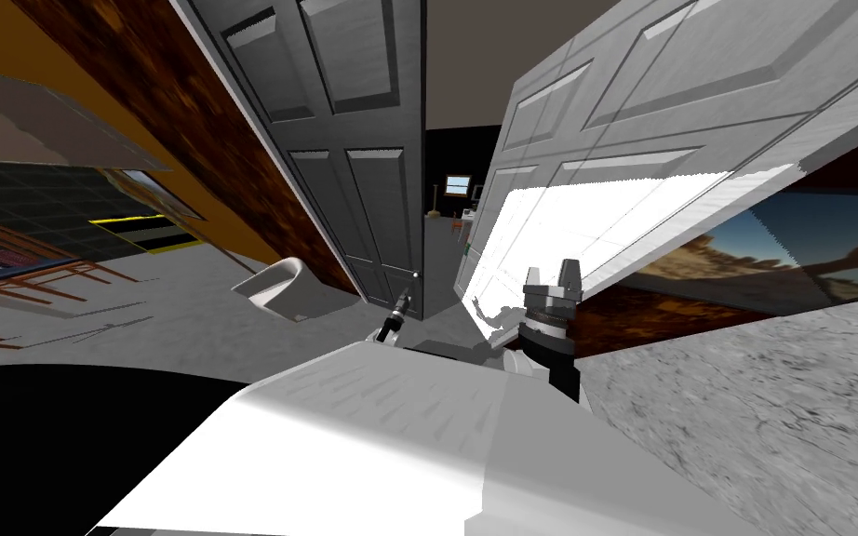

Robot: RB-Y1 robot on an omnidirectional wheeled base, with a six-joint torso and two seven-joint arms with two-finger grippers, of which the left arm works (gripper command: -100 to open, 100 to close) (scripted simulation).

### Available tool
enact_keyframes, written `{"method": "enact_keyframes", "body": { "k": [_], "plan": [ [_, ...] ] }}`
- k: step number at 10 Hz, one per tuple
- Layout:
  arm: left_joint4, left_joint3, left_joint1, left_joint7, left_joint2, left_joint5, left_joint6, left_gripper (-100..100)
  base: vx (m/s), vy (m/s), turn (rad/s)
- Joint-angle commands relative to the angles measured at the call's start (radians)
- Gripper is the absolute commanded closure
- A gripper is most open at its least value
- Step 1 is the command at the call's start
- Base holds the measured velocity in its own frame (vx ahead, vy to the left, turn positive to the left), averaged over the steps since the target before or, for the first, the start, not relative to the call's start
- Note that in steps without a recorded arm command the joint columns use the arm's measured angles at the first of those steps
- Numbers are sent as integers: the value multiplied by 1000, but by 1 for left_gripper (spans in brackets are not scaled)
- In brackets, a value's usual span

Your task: Push the door open

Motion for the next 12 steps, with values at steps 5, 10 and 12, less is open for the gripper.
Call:
{"method": "enact_keyframes", "body": {
  "k": [5, 10, 12],
  "plan": [
    [98, -13, -40, 0, -4, 15, -21, -100, 74, 64, -34],
    [123, -13, -49, -1, -5, 20, -25, -100, 87, 27, -24],
    [129, -8, -51, -3, -6, 21, -29, -100, 194, -31, -26]
  ]
}}
